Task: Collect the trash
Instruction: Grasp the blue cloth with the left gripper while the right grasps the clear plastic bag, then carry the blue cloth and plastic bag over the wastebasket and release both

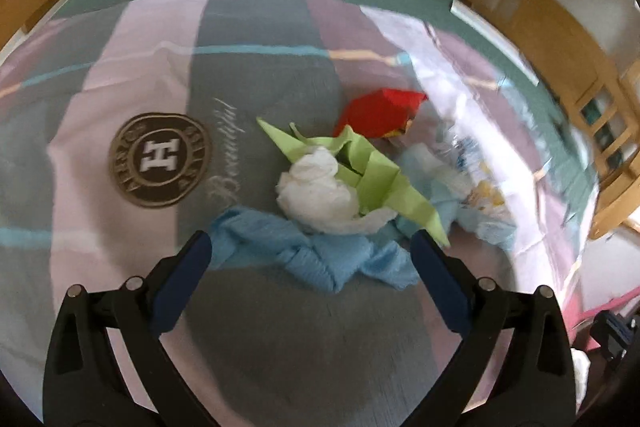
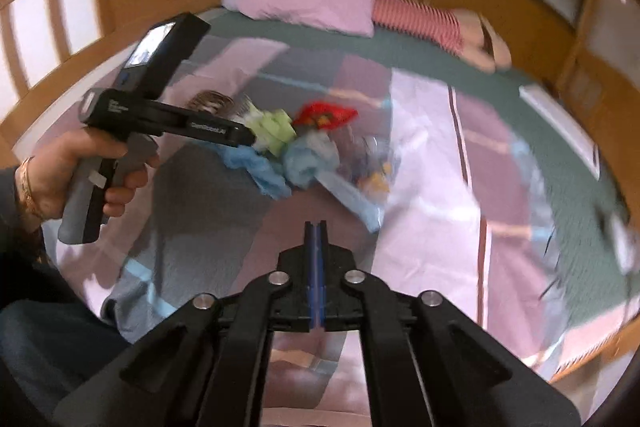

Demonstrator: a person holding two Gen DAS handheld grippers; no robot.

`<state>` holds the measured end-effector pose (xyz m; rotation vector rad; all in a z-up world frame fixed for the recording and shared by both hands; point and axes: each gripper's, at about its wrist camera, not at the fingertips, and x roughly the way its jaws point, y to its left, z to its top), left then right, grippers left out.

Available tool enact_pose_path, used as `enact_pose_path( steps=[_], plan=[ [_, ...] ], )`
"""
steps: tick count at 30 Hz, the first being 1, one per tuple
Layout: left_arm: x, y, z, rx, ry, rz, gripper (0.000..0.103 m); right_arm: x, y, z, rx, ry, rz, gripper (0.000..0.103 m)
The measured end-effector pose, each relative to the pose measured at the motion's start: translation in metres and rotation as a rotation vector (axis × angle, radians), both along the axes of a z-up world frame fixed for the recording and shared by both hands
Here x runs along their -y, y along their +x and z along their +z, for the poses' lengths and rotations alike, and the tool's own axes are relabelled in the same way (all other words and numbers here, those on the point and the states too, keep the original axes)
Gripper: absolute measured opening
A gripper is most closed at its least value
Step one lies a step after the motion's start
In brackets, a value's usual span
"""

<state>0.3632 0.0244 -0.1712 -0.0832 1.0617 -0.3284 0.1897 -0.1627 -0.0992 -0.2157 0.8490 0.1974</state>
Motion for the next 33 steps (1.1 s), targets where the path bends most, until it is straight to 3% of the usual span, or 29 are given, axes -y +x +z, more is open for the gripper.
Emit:
enact_pose_path(
  steps=[1, 2, 3, 6, 9, 13, 15, 16, 18, 19, 25, 33],
  plan=[
    [0.003, 0.003, -0.006, -0.021, -0.007, -0.009, 0.071, 0.005, 0.011, -0.009, -0.018, -0.027, -0.034, 0.034],
    [0.003, 0.005, -0.012, -0.050, -0.021, -0.014, 0.060, 0.007, 0.016, -0.015, -0.017, -0.047, -0.038, 0.056],
    [0.002, 0.007, -0.018, -0.093, -0.052, -0.015, 0.052, 0.008, 0.023, -0.021, -0.015, -0.082, -0.039, 0.058],
    [-0.008, 0.002, -0.014, -0.113, -0.103, 0.008, 0.045, -0.002, 0.048, -0.041, -0.013, -0.236, 0.007, 0.058],
    [-0.024, -0.016, 0.005, -0.098, -0.110, 0.022, 0.044, -0.019, 0.063, -0.053, -0.015, -0.321, 0.079, 0.058],
    [-0.050, -0.039, 0.022, -0.140, -0.140, 0.060, 0.044, -0.040, 0.078, -0.075, 0.003, -0.448, 0.154, 0.058],
    [-0.060, -0.051, 0.034, -0.106, -0.127, 0.056, 0.044, -0.045, 0.084, -0.086, -0.006, -0.478, 0.178, 0.058],
    [-0.064, -0.055, 0.039, -0.094, -0.119, 0.055, 0.044, -0.046, 0.087, -0.089, -0.013, -0.486, 0.184, 0.057],
    [-0.071, -0.063, 0.044, -0.074, -0.111, 0.051, 0.044, -0.046, 0.093, -0.096, -0.028, -0.495, 0.184, 0.033],
    [-0.074, -0.064, 0.046, -0.069, -0.107, 0.051, 0.044, -0.045, 0.095, -0.097, -0.036, -0.491, 0.178, 0.014],
    [-0.073, -0.066, 0.051, -0.046, -0.086, 0.042, 0.044, -0.040, 0.082, -0.072, -0.031, -0.353, 0.133, 0.007],
    [-0.073, -0.090, 0.066, 0.017, -0.104, 0.043, 0.044, -0.027, 0.004, 0.000, 0.063, -0.111, 0.096, 0.007]
  ],
)
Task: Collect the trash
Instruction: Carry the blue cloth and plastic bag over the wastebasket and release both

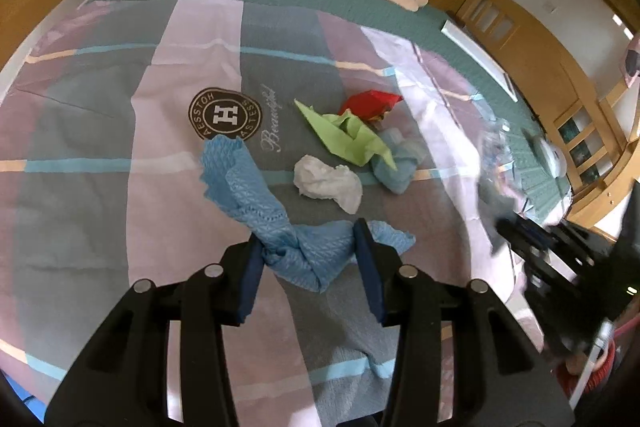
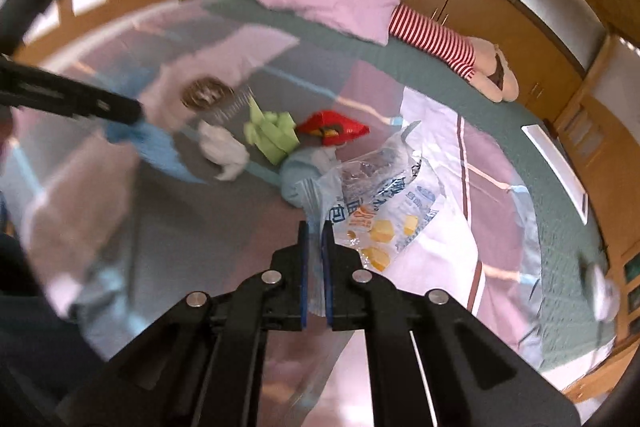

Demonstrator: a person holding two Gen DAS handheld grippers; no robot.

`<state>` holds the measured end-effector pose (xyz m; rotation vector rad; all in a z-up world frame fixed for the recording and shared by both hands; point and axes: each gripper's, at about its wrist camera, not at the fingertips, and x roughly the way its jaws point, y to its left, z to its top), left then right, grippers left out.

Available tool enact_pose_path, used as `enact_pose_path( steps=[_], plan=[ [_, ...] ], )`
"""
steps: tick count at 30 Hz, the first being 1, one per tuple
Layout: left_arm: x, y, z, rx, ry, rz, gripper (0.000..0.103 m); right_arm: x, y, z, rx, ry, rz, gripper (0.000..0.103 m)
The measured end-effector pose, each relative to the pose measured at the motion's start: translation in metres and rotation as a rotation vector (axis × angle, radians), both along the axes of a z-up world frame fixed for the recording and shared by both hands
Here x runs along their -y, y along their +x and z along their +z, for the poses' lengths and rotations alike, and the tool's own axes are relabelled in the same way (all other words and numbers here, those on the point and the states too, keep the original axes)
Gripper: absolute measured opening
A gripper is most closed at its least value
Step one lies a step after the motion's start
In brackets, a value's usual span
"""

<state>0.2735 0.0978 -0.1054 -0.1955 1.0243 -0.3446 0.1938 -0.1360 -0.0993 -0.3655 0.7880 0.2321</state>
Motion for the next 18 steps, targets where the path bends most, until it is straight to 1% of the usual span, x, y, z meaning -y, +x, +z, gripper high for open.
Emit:
enact_pose_path(
  steps=[2, 4, 7, 9, 11, 14, 18],
  plan=[
    [0.000, -0.009, 0.005, 0.022, 0.003, 0.009, 0.043, 0.003, -0.020, 0.012, 0.009, 0.061, -0.010, 0.007],
    [-0.002, -0.026, 0.015, 0.054, -0.009, 0.028, 0.043, 0.009, -0.041, 0.024, 0.016, 0.117, -0.017, 0.007],
    [-0.006, -0.056, 0.036, 0.122, -0.009, 0.077, 0.043, 0.012, -0.069, 0.039, 0.031, 0.154, -0.035, 0.007],
    [-0.005, -0.080, 0.053, 0.174, 0.008, 0.101, 0.043, 0.014, -0.087, 0.048, 0.037, 0.175, -0.044, 0.007],
    [-0.001, -0.097, 0.064, 0.194, 0.011, 0.101, 0.043, 0.017, -0.104, 0.056, 0.048, 0.187, -0.051, 0.007],
    [0.012, -0.127, 0.083, 0.223, 0.022, 0.072, 0.043, 0.030, -0.130, 0.067, 0.066, 0.230, -0.071, 0.007],
    [0.033, -0.166, 0.107, 0.284, 0.070, 0.031, 0.043, 0.049, -0.160, 0.076, 0.080, 0.278, -0.101, 0.007]
  ],
)
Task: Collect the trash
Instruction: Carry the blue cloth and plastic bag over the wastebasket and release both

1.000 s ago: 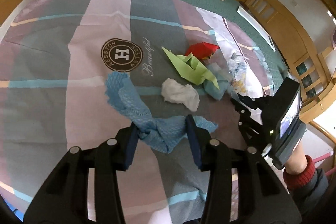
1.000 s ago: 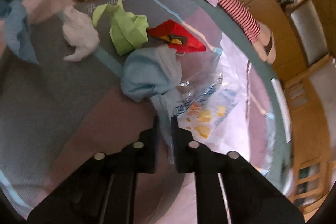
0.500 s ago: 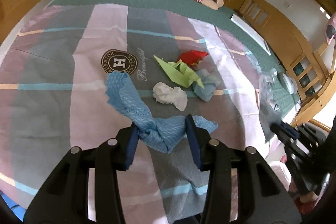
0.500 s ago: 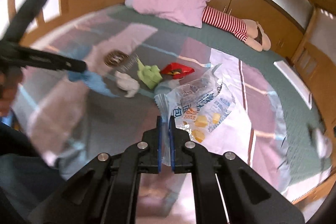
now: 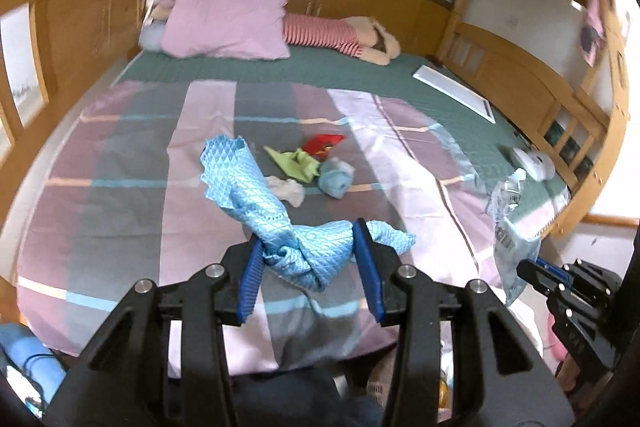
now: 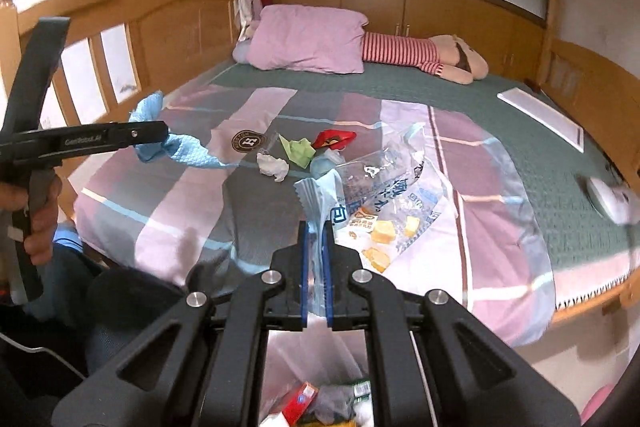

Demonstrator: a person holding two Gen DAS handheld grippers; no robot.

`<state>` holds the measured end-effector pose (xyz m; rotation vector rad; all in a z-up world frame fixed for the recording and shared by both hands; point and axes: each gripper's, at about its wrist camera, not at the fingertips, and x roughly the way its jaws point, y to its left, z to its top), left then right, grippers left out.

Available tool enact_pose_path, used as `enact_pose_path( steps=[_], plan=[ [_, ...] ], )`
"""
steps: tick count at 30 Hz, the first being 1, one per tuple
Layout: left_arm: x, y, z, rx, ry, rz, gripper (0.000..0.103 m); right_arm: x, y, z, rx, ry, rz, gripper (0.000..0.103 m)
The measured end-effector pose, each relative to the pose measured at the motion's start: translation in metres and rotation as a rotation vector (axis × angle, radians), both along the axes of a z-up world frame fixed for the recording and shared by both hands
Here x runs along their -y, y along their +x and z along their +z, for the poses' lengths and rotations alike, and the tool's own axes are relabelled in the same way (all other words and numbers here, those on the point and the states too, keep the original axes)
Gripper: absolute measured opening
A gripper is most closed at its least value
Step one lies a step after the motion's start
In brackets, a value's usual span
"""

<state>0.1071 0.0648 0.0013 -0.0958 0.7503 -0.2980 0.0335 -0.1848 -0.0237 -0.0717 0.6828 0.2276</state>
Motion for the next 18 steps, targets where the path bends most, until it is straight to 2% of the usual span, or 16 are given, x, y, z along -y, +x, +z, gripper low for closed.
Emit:
enact_pose_path(
  steps=[7, 11, 18],
  plan=[
    [0.026, -0.051, 0.015, 0.049, 0.051, -0.017, 0.043, 0.023, -0.046, 0.012, 0.036, 0.026, -0.007, 0.007],
    [0.026, -0.074, 0.023, 0.068, 0.047, -0.013, 0.043, 0.033, -0.065, 0.016, 0.039, 0.023, -0.015, 0.007],
    [0.028, -0.086, 0.030, 0.091, 0.053, -0.031, 0.043, 0.042, -0.083, 0.012, 0.010, 0.007, -0.022, 0.007]
  ],
)
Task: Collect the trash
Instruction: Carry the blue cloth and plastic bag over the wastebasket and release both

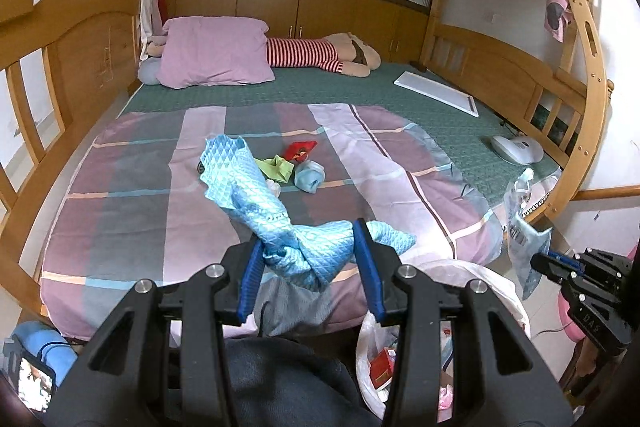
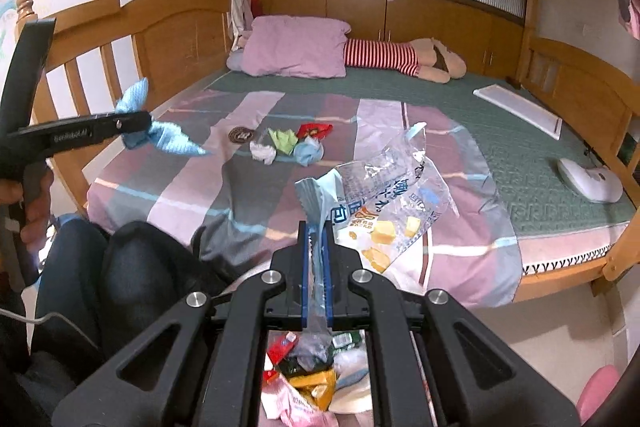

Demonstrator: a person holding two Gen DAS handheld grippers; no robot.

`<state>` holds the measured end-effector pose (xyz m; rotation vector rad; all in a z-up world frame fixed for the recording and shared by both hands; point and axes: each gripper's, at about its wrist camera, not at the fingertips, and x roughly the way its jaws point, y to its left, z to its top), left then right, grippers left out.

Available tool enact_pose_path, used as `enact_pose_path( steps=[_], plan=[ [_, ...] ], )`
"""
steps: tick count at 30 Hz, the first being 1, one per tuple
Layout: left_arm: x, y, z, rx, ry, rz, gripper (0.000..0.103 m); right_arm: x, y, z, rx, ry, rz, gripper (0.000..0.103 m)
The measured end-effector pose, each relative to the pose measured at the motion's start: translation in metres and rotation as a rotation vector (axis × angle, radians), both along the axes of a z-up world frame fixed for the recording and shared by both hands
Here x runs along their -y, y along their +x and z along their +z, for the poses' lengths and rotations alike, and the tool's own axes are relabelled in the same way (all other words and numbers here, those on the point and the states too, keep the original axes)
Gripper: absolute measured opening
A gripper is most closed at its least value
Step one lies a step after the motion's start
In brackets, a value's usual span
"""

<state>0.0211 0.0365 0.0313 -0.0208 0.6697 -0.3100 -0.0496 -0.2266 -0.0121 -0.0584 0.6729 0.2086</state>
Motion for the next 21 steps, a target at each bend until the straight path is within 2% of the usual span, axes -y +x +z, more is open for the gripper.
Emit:
enact_pose_path(
  steps=[11, 15, 21],
  plan=[
    [0.017, 0.002, -0.007, -0.028, -0.005, -0.068, 0.043, 0.005, -0.014, -0.037, -0.152, 0.022, 0.062, 0.007],
    [0.026, 0.002, -0.010, -0.037, -0.004, -0.092, 0.043, 0.002, -0.017, -0.050, -0.201, -0.003, 0.082, 0.007],
    [0.038, 0.002, -0.015, -0.053, 0.003, -0.122, 0.043, 0.006, -0.019, -0.059, -0.233, -0.009, 0.070, 0.007]
  ],
)
